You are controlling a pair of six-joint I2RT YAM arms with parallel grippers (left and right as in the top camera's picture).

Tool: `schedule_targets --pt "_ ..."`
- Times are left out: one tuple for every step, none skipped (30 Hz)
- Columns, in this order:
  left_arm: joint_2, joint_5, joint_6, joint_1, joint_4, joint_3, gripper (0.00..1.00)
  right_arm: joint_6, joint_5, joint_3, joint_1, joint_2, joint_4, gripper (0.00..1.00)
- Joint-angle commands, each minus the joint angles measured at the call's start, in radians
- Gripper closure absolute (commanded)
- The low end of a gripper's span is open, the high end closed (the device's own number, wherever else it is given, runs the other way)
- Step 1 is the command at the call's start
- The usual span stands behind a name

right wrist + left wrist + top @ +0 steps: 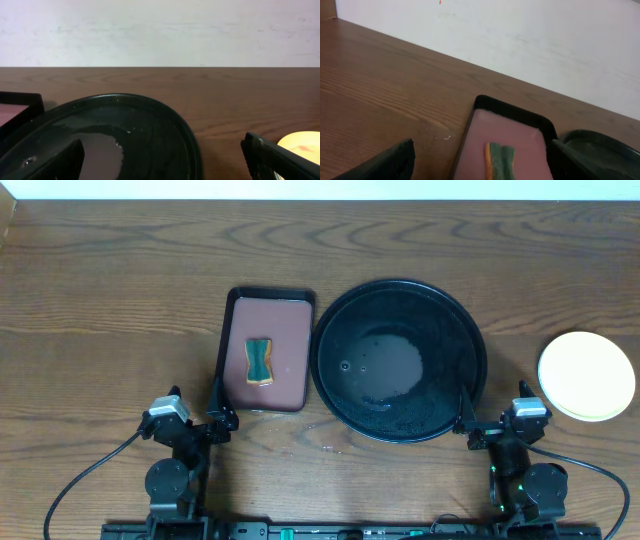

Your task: Clean dirty plates on tray and stack at the side

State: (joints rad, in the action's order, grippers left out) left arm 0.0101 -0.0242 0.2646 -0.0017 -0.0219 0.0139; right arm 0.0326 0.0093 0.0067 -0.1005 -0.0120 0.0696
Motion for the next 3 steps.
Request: schedule_targets --pt "-0.006 0.009 -0.009 0.002 -0.049 -0.010 0.15 -0.012 0.009 -0.001 -0.008 0.005 0.003 0.01" --pt "-0.006 0.009 -0.009 0.002 -0.049 -0.010 0.15 -0.012 0.009 -0.001 -0.008 0.005 0.003 0.01" --pt "-0.006 0.009 -0.009 0.002 -0.049 -0.010 0.15 -0.012 0.009 -0.001 -0.008 0.005 0.003 0.01"
